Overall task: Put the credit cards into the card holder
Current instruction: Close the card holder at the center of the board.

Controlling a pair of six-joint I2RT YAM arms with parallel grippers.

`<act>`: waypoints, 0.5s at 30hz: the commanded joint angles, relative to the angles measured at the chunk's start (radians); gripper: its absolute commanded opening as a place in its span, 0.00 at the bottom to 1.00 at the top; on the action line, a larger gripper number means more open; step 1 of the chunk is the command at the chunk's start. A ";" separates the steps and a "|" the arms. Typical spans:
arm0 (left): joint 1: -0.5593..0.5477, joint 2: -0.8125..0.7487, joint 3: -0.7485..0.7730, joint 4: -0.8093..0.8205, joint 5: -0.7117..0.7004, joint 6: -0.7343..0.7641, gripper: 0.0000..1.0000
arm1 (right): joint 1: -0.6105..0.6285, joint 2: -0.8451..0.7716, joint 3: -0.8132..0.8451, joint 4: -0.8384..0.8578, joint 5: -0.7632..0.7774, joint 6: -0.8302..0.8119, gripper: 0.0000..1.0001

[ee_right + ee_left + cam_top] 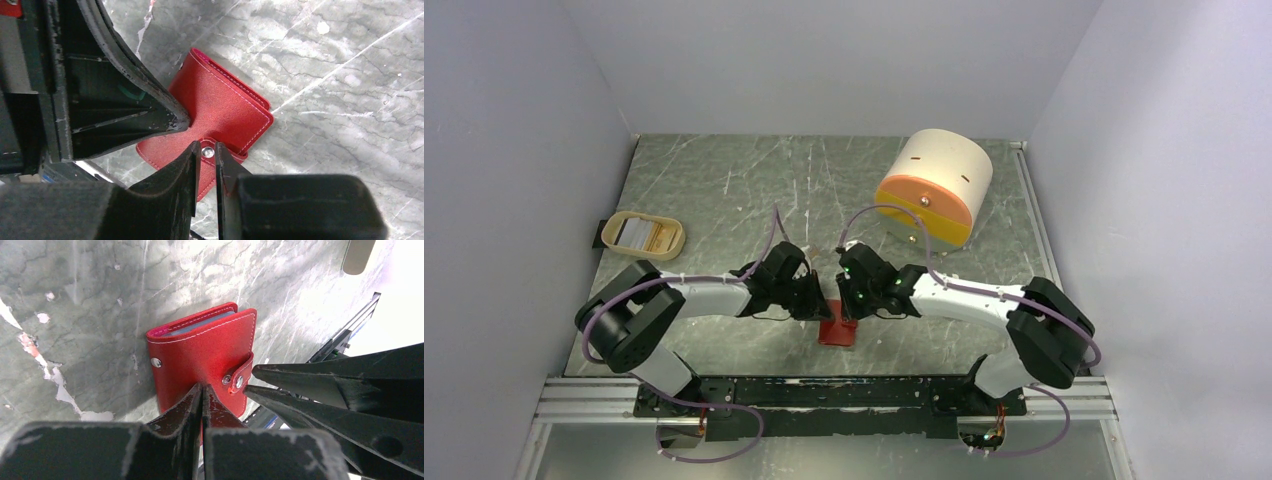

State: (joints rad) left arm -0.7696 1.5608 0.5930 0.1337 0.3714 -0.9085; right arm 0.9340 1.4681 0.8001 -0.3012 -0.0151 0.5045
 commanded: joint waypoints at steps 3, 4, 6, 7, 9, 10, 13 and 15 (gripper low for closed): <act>-0.005 0.024 0.004 -0.019 -0.059 0.031 0.09 | -0.003 -0.041 -0.034 0.011 -0.011 0.024 0.20; -0.005 0.026 0.009 -0.025 -0.061 0.033 0.09 | -0.003 -0.040 -0.035 0.017 -0.014 0.026 0.19; -0.006 0.025 0.012 -0.031 -0.065 0.035 0.09 | -0.001 -0.035 -0.036 0.014 -0.013 0.029 0.19; -0.006 0.023 0.009 -0.029 -0.067 0.032 0.09 | -0.001 -0.033 -0.038 0.014 -0.011 0.030 0.19; -0.006 0.018 0.001 -0.018 -0.067 0.026 0.09 | 0.000 -0.033 -0.045 0.018 -0.011 0.029 0.18; -0.005 0.019 -0.001 -0.015 -0.066 0.024 0.09 | 0.000 -0.031 -0.049 0.022 -0.011 0.031 0.18; -0.005 0.023 -0.008 -0.008 -0.065 0.018 0.09 | 0.001 -0.023 -0.056 0.032 -0.011 0.031 0.18; -0.006 0.025 -0.011 -0.005 -0.065 0.013 0.09 | 0.000 -0.015 -0.056 0.039 -0.013 0.031 0.18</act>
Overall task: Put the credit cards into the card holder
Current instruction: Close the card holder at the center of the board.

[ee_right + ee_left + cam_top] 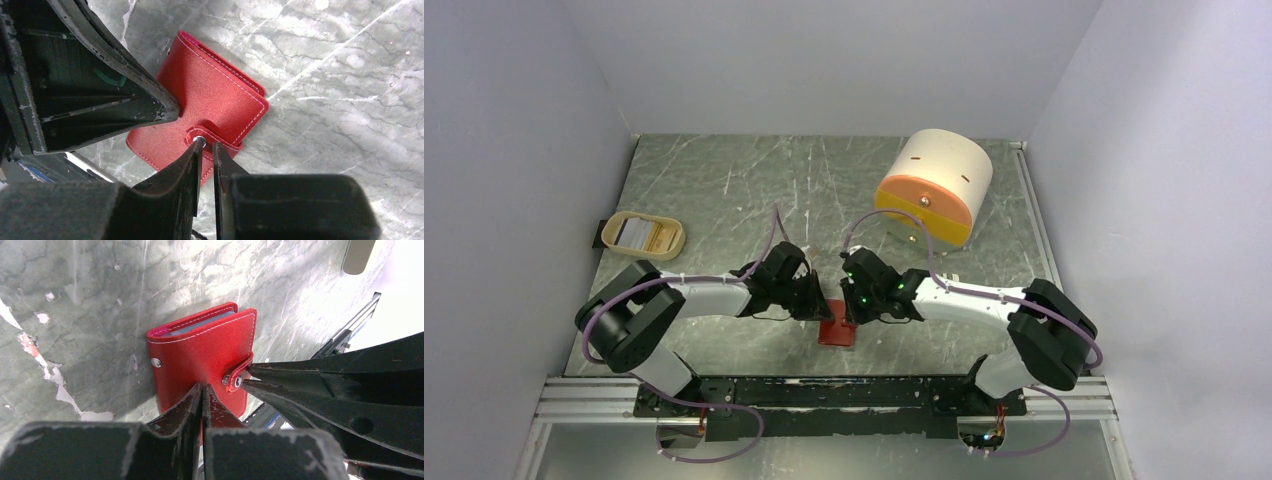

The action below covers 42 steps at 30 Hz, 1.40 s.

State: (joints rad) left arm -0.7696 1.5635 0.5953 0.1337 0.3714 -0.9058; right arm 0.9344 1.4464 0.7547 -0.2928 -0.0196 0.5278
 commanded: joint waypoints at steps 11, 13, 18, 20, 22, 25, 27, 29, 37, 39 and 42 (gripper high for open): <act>-0.012 0.038 -0.011 0.006 -0.063 0.008 0.09 | 0.007 0.030 -0.019 0.053 -0.015 0.013 0.16; -0.014 0.036 -0.009 0.002 -0.065 0.010 0.09 | 0.010 0.035 -0.018 0.056 -0.017 0.016 0.15; -0.013 0.035 -0.006 -0.003 -0.068 0.010 0.09 | 0.025 0.051 -0.010 0.058 -0.018 0.027 0.14; -0.013 0.033 -0.007 -0.004 -0.068 0.009 0.09 | 0.029 0.054 -0.013 0.059 -0.012 0.029 0.14; -0.014 0.030 -0.010 0.002 -0.067 0.006 0.09 | 0.031 0.057 -0.020 0.060 -0.003 0.031 0.14; -0.013 0.028 -0.009 0.000 -0.066 0.007 0.09 | 0.033 0.066 -0.022 0.054 0.006 0.029 0.14; -0.014 0.028 -0.006 -0.002 -0.066 0.008 0.09 | 0.035 0.069 -0.020 0.050 0.017 0.029 0.13; -0.014 0.029 -0.006 -0.001 -0.066 0.008 0.09 | 0.035 0.071 -0.017 0.046 0.024 0.031 0.13; -0.015 0.026 -0.017 0.009 -0.062 -0.001 0.09 | 0.034 0.114 -0.014 0.021 0.046 0.032 0.13; -0.015 0.022 -0.017 0.010 -0.063 0.000 0.09 | 0.037 0.121 -0.017 0.018 0.049 0.036 0.13; -0.016 0.018 -0.018 0.011 -0.055 0.002 0.09 | 0.040 0.128 -0.037 0.030 0.049 0.043 0.13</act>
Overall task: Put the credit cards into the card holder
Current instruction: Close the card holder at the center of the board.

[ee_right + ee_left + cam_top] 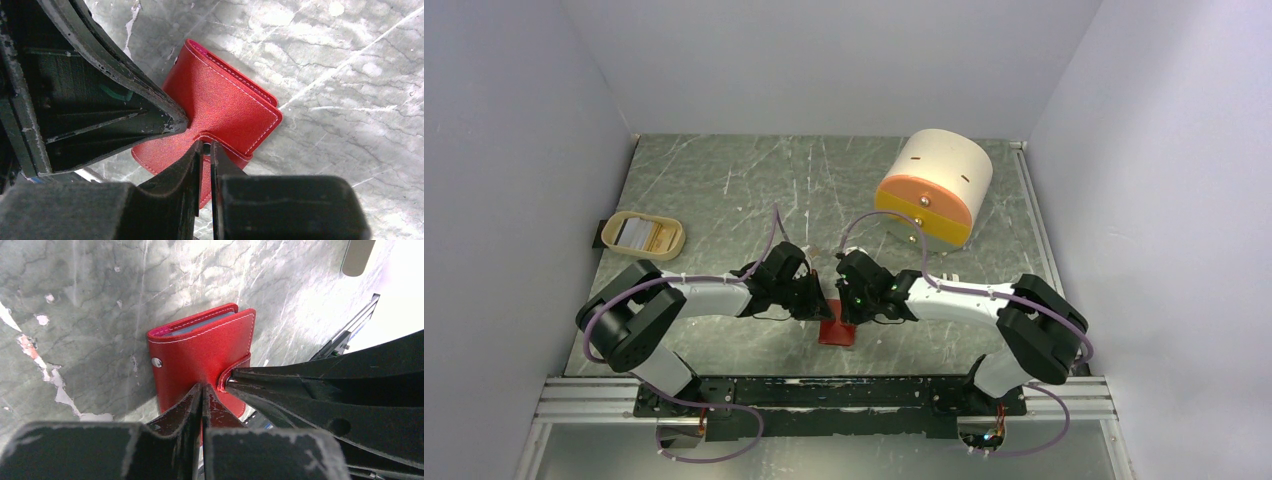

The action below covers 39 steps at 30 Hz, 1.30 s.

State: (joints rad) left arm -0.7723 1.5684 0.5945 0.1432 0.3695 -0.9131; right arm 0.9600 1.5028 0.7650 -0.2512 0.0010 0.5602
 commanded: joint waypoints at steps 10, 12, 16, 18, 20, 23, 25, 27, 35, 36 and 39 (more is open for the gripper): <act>-0.015 0.004 -0.012 0.014 -0.033 -0.006 0.09 | 0.082 0.120 -0.116 0.018 0.097 0.050 0.11; -0.016 -0.010 -0.018 0.029 -0.032 -0.019 0.09 | 0.109 0.122 -0.118 0.006 0.144 0.066 0.11; -0.015 -0.044 -0.042 0.050 -0.045 -0.042 0.09 | 0.120 0.116 -0.165 0.037 0.213 0.096 0.08; -0.015 -0.055 -0.054 0.052 -0.055 -0.052 0.09 | 0.131 0.124 -0.191 0.065 0.210 0.117 0.07; -0.015 -0.066 -0.061 0.051 -0.058 -0.059 0.09 | 0.144 0.128 -0.218 0.106 0.194 0.135 0.06; -0.014 -0.100 -0.048 0.014 -0.073 -0.058 0.10 | 0.145 0.121 -0.198 0.089 0.193 0.145 0.06; -0.014 -0.142 -0.024 -0.041 -0.109 -0.044 0.11 | 0.145 0.068 -0.149 0.045 0.219 0.129 0.07; -0.012 -0.197 0.003 -0.119 -0.178 -0.034 0.13 | 0.144 0.006 -0.078 -0.019 0.252 0.113 0.11; -0.011 -0.515 0.053 -0.331 -0.392 -0.016 0.24 | 0.130 -0.213 0.107 -0.174 0.346 0.078 0.25; -0.011 -0.550 0.070 -0.358 -0.412 -0.009 0.26 | 0.128 -0.231 0.116 -0.183 0.350 0.075 0.26; -0.011 -0.625 0.123 -0.432 -0.466 0.031 0.30 | 0.129 -0.269 0.138 -0.203 0.350 0.073 0.31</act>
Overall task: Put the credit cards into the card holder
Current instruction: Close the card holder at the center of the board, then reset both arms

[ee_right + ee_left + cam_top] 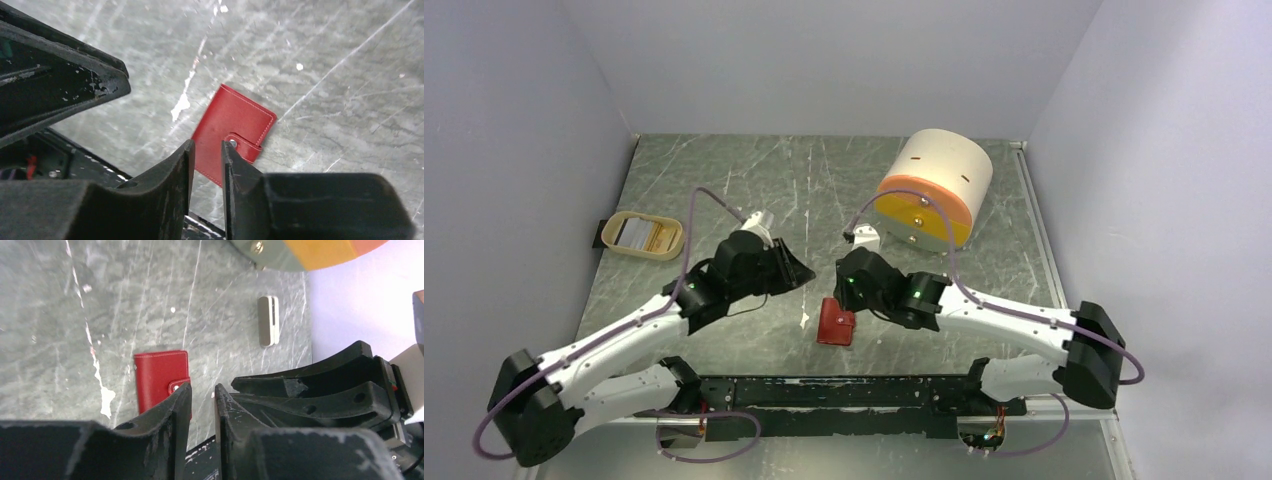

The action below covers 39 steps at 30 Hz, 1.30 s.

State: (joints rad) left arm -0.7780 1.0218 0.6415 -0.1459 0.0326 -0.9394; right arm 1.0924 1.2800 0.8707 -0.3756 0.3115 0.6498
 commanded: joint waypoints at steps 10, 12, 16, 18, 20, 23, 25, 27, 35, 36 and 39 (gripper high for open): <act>-0.005 -0.209 0.358 -0.399 -0.237 0.232 0.99 | -0.003 -0.260 0.132 -0.182 0.148 0.000 0.99; -0.004 -0.224 0.414 -0.453 -0.252 0.264 0.98 | -0.002 -0.301 0.173 -0.219 0.192 0.002 0.99; -0.005 -0.259 0.514 -0.540 -0.266 0.313 0.98 | -0.003 -0.401 0.178 -0.245 0.265 0.007 0.99; -0.005 -0.286 0.541 -0.552 -0.266 0.329 0.98 | -0.004 -0.450 0.166 -0.251 0.277 0.004 0.99; -0.005 -0.315 0.540 -0.555 -0.261 0.336 0.98 | -0.003 -0.487 0.163 -0.268 0.282 0.009 0.99; -0.005 -0.350 0.505 -0.564 -0.286 0.310 0.98 | -0.003 -0.527 0.151 -0.281 0.293 0.028 0.99; -0.005 -0.366 0.471 -0.569 -0.300 0.301 0.98 | -0.003 -0.553 0.130 -0.266 0.291 0.037 0.99; -0.005 -0.376 0.436 -0.572 -0.312 0.283 0.98 | -0.003 -0.575 0.094 -0.246 0.287 0.041 0.99; -0.004 -0.411 0.346 -0.525 -0.277 0.265 0.98 | -0.002 -0.632 0.047 -0.224 0.307 0.064 0.99; -0.005 -0.413 0.345 -0.522 -0.277 0.266 0.98 | -0.003 -0.632 0.052 -0.231 0.310 0.066 0.99; -0.005 -0.410 0.352 -0.521 -0.282 0.270 0.98 | -0.002 -0.631 0.057 -0.243 0.314 0.071 0.99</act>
State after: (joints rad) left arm -0.7784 0.6270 0.9855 -0.6872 -0.2504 -0.6693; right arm 1.0924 0.6628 0.9173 -0.6125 0.5907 0.7006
